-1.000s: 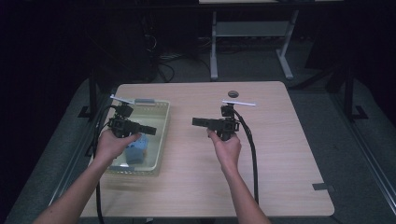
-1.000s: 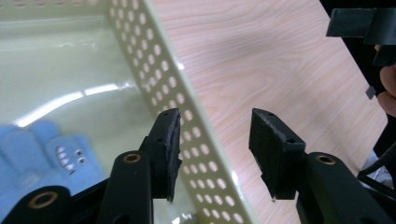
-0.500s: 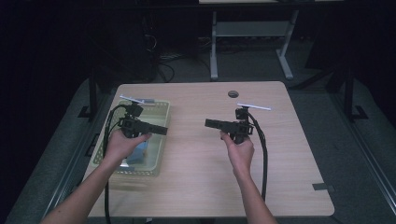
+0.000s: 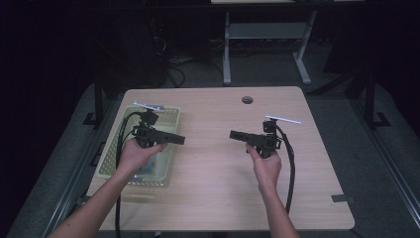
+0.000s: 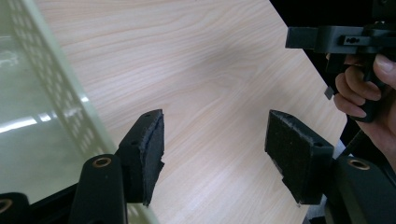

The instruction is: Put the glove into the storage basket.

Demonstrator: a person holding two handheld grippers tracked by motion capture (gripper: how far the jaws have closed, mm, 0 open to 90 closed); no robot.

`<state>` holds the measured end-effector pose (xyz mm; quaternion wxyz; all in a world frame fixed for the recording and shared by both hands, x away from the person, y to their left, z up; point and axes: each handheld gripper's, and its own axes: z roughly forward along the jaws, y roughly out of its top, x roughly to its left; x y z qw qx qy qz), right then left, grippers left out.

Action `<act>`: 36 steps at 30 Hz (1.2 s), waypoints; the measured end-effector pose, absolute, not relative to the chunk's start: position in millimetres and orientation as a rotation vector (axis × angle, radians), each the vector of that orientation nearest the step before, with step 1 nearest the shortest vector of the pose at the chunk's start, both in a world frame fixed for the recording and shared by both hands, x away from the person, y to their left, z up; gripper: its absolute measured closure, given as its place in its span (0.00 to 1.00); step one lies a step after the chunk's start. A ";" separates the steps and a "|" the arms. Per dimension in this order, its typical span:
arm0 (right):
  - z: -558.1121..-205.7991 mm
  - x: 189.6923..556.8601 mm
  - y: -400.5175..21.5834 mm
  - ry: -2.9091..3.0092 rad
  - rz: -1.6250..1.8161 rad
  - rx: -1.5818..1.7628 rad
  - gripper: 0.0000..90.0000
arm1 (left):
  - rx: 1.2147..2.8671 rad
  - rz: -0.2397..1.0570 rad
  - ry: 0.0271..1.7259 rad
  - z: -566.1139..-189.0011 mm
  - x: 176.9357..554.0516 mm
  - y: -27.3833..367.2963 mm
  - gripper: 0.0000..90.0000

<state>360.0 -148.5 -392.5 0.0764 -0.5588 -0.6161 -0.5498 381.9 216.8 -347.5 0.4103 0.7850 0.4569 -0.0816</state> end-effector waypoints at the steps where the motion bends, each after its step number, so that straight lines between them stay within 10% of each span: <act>1: -393.4 359.3 -150.9 -1.847 -1.645 -1.678 0.47 | 1.975 -0.207 1.150 -347.7 381.4 214.8 0.41; 36: -421.6 338.0 -240.0 -1.764 -1.615 -1.820 0.42 | 1.932 -0.259 1.091 -366.2 382.8 159.9 0.38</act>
